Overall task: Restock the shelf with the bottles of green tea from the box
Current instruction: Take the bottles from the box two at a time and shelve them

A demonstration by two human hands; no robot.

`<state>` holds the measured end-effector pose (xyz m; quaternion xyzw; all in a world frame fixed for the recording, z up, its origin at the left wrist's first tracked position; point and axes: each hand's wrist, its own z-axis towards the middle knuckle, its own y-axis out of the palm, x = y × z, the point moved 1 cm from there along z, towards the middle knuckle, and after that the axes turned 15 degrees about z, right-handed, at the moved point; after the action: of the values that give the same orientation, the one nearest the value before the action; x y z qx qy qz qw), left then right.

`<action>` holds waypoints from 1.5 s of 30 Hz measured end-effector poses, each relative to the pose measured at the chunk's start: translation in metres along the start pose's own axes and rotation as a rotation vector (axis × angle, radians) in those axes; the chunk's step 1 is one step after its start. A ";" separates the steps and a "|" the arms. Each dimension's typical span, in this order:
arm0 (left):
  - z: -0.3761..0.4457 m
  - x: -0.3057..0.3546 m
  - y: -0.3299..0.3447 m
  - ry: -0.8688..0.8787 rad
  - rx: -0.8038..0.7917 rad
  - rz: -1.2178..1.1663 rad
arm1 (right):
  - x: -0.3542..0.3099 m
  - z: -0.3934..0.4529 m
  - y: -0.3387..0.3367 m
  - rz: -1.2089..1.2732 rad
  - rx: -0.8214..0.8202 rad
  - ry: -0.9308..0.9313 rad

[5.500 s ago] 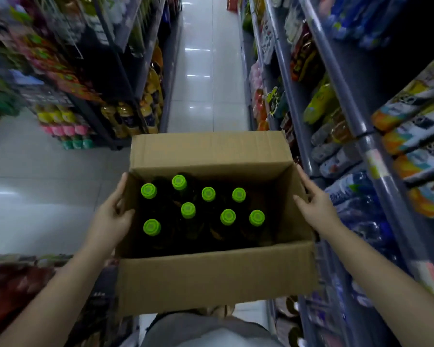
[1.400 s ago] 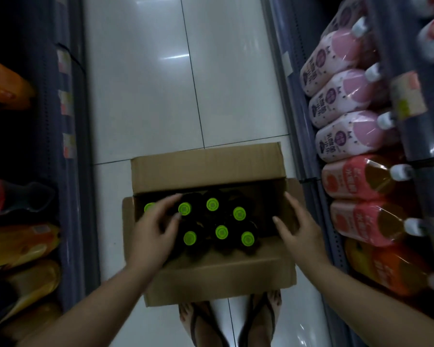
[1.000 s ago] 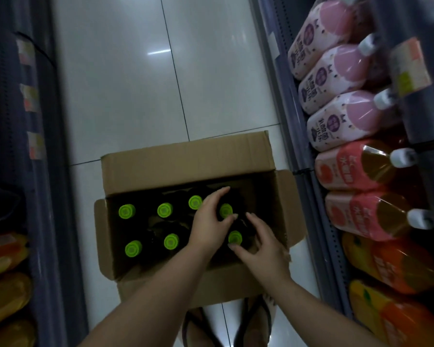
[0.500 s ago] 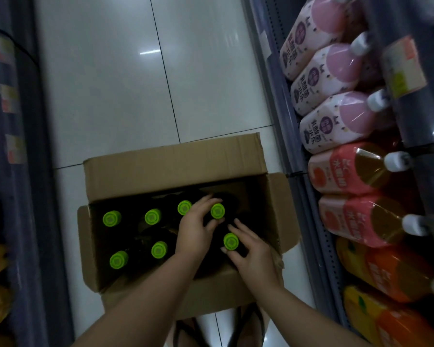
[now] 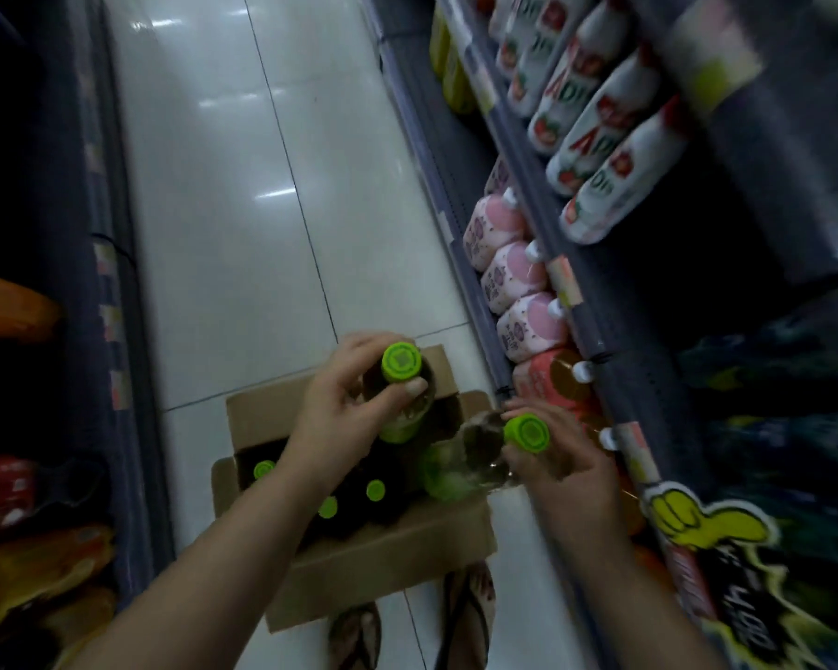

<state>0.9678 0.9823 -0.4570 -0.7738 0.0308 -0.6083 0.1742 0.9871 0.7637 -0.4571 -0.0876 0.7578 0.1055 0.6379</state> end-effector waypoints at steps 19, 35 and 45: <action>-0.193 0.494 -0.044 0.484 -0.449 -0.043 | -0.467 -0.234 -0.031 0.136 0.655 -0.340; -0.352 0.626 0.094 0.649 -1.014 -0.138 | -0.554 -0.467 -0.112 0.091 1.181 -0.606; -0.446 0.619 0.204 0.715 -1.068 -0.098 | -0.527 -0.564 -0.180 -0.005 1.322 -0.632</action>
<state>0.7361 0.5269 0.1454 -0.5039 0.3500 -0.7369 -0.2838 0.5906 0.4366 0.1456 0.3485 0.4430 -0.3549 0.7459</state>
